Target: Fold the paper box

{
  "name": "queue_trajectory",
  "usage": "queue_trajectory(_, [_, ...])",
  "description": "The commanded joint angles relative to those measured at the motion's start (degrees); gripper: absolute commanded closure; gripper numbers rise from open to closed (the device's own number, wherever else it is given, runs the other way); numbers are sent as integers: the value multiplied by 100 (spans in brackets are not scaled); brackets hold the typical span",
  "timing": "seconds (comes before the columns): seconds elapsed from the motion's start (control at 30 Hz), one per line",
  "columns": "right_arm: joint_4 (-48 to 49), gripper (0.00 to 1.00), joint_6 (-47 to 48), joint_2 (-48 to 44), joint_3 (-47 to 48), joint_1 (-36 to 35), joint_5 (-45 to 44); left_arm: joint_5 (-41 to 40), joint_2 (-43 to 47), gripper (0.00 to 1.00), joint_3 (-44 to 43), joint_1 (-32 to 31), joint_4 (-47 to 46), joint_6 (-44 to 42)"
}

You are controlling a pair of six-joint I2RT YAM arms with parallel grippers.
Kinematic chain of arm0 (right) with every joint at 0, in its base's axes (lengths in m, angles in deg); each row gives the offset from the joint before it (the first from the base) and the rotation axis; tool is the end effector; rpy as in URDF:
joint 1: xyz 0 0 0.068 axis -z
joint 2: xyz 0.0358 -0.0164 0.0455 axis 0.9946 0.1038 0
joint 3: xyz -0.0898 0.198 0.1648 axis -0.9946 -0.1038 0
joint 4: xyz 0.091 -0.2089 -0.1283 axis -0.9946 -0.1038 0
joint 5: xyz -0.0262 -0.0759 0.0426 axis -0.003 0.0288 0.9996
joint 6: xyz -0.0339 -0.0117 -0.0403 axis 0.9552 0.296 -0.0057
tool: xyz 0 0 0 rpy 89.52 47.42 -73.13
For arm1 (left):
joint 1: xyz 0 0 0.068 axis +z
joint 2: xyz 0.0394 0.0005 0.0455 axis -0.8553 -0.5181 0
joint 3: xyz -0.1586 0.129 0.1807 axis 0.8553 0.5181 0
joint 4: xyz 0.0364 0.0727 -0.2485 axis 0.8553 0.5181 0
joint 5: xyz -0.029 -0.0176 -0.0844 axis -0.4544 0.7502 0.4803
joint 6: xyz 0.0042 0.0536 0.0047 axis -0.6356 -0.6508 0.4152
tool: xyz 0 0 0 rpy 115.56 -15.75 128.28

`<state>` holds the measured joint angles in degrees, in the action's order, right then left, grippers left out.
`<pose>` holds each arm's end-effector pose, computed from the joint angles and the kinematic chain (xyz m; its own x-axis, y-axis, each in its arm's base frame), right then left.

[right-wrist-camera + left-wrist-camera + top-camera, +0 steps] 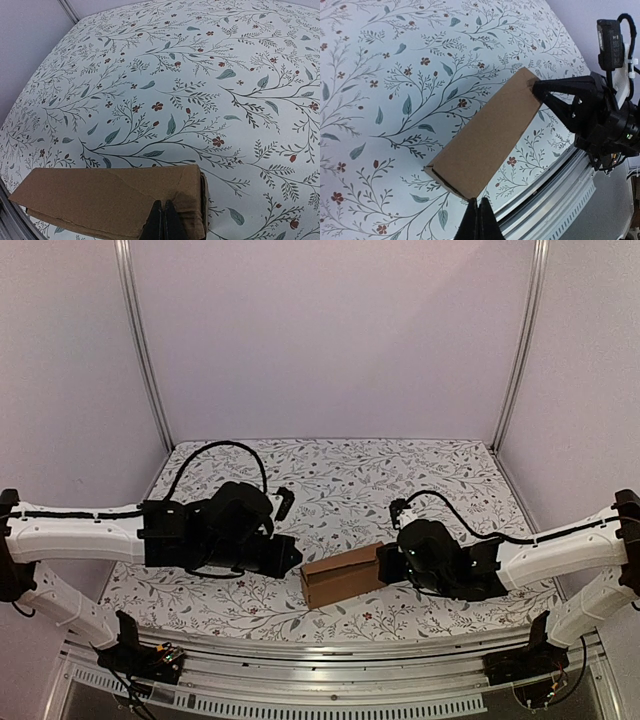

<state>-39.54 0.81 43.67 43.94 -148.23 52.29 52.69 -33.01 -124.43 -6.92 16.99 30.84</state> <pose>0.1389 0.2508 0.1832 -0.6238 0.0361 -0.7808 -0.3275 0.8950 0.3030 0.1222 -0.2572 0.2565 -0.8091 0.0852 -0.5814 0.3958 0.8103 -0.4321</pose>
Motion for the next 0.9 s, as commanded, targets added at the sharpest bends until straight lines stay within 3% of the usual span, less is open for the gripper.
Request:
queue_trajectory(0.0, [-802,100,159,-35,-99,-31,164,721,-383,100,-106,273,-719,-492])
queue_trajectory(0.2, [-866,100,167,-92,-106,-25,189,747,-1044,100,-68,344,-1246,-609])
queue_trajectory(0.4, [-863,100,155,-59,-107,-29,205,1303,-1293,100,1330,318,-2735,-11])
queue_trajectory(0.57, [-862,100,170,56,-1,-25,260,1150,-1442,100,2436,300,-3673,399])
queue_trajectory(0.87, [-1274,100,659,-505,567,-30,385,1092,-1547,100,2384,313,-3597,317])
